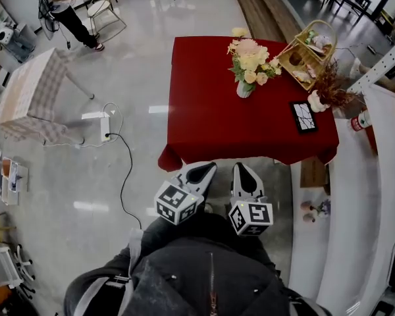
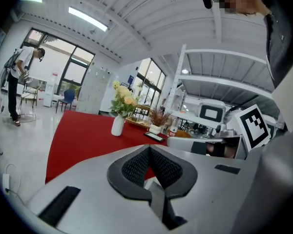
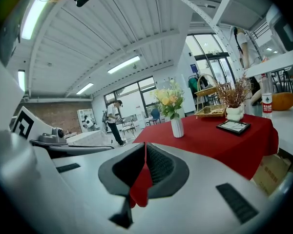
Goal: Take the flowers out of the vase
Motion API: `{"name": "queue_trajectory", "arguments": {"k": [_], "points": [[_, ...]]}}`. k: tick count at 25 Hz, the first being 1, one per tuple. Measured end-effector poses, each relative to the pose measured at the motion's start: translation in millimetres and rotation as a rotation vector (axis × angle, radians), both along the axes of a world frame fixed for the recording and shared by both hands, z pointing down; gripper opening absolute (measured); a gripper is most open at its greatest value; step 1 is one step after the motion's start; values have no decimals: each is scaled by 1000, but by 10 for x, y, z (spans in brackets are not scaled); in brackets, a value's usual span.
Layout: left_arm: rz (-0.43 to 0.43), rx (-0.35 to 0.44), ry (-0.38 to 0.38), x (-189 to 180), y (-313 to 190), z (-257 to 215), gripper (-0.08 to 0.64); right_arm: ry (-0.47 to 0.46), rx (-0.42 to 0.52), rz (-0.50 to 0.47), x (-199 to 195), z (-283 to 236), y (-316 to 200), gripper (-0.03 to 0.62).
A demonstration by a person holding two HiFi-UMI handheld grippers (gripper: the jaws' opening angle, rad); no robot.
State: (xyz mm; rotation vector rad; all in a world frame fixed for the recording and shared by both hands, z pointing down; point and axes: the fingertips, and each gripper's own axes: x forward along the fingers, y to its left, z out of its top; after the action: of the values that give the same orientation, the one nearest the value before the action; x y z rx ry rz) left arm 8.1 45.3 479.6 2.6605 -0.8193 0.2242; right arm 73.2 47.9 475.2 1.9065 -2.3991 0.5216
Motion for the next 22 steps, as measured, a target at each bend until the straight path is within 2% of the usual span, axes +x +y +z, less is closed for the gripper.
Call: {"name": "queue_trajectory", "arguments": {"k": [4,9,22], "points": [[0,-9,6,50,-169,7,-2,-2,-20,-4,22,46,-153,12],[-1,1,21,123,-573,-65,-2,15,3,-17,69,-62,-543,12],[22,21,55,301,-1567,-244,-2,57,14,64,414,-195,-1359,12]]}}
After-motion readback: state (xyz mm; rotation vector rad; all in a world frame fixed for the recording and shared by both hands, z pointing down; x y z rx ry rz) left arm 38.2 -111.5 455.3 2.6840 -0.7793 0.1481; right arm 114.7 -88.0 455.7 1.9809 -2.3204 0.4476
